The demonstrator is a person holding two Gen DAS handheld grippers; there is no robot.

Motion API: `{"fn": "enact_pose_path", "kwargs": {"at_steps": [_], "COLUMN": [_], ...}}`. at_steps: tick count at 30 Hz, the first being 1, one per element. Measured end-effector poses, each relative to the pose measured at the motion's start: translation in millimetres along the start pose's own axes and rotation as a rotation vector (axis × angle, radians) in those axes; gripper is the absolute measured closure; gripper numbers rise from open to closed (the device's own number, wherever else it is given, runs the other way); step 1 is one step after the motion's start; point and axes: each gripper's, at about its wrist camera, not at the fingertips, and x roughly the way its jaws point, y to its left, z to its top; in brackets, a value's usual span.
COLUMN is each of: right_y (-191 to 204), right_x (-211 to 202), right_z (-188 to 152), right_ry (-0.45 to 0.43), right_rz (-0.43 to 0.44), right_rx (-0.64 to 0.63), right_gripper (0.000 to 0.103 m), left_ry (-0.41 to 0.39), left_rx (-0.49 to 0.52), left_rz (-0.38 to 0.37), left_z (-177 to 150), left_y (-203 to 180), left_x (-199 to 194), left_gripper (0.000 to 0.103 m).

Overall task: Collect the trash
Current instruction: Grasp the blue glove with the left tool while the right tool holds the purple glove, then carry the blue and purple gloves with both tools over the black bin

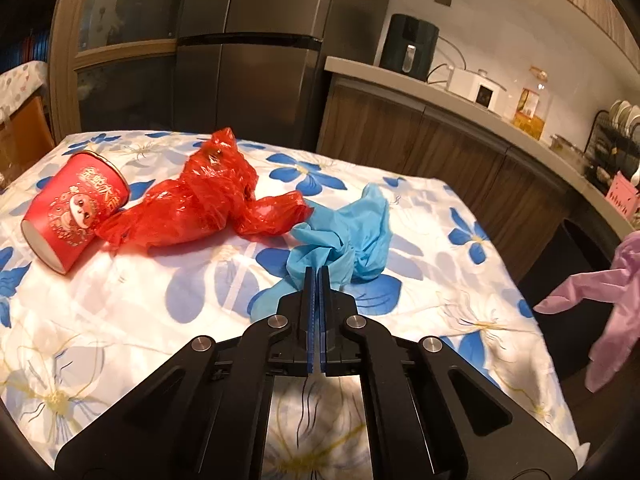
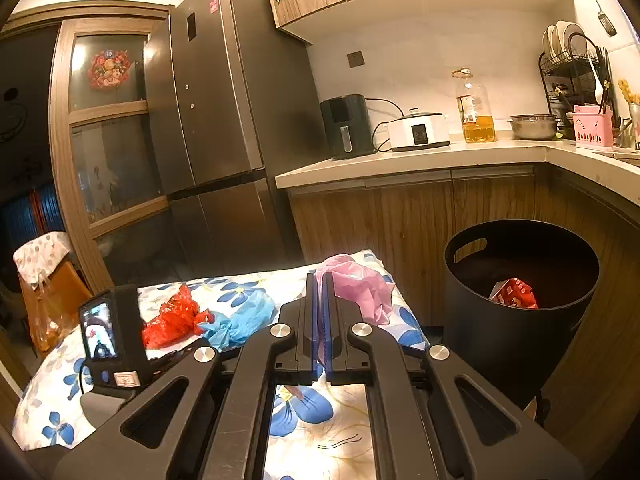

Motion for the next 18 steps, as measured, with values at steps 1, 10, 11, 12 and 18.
{"fn": "enact_pose_path", "kwargs": {"at_steps": [1, 10, 11, 12, 18], "right_y": [0, -7, -8, -8, -11], "right_x": [-1, -16, -19, -21, -36], "right_z": [0, 9, 10, 10, 16], "right_ry": [-0.002, -0.021, -0.025, -0.03, -0.054], "right_rz": [0.0, 0.013, 0.014, 0.012, 0.011], "right_rx": [0.001, 0.02, 0.02, 0.02, 0.017], "right_gripper": [0.1, 0.1, 0.1, 0.1, 0.1], "left_ry": [-0.005, -0.092, -0.103, -0.114, -0.158], "left_rx": [-0.001, 0.031, 0.037, 0.044, 0.082], "left_rz": [-0.005, -0.099, -0.109, -0.121, -0.182], "left_z": [0, 15, 16, 18, 27], "left_y": [0, -17, -20, -23, -47], "left_x": [-5, -66, -71, -78, -108], "left_gripper": [0.103, 0.103, 0.103, 0.103, 0.103]}}
